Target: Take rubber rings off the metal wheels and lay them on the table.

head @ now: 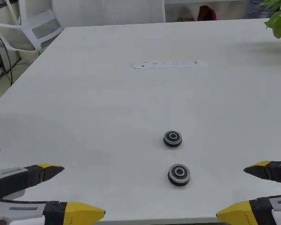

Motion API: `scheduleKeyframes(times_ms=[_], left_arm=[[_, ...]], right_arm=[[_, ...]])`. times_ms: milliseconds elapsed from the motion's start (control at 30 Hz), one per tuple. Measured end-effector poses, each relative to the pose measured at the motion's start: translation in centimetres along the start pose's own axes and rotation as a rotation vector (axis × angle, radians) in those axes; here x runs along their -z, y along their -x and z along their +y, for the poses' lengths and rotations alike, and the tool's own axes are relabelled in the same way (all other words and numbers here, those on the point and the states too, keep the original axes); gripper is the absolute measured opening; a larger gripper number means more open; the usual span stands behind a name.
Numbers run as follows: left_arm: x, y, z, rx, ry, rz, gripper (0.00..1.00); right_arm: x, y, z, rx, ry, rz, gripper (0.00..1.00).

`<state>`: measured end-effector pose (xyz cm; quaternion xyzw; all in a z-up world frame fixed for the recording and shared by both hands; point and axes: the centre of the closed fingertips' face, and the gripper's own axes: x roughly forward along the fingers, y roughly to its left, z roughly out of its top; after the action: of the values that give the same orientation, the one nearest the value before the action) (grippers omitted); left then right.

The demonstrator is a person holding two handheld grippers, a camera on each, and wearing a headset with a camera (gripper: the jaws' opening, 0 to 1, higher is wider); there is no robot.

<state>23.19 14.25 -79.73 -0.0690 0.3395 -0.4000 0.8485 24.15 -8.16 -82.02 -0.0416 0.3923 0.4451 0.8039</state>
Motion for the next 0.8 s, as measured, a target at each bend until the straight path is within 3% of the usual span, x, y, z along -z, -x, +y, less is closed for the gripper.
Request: scheduleKeyframes(times_ms=[800], left_arm=[[0.12, 0.10, 0.22, -0.010, 0.012, 0.001, 1.00]], right_arm=[[-0.03, 0.08, 0.01, 0.002, -0.004, -0.005, 0.80]])
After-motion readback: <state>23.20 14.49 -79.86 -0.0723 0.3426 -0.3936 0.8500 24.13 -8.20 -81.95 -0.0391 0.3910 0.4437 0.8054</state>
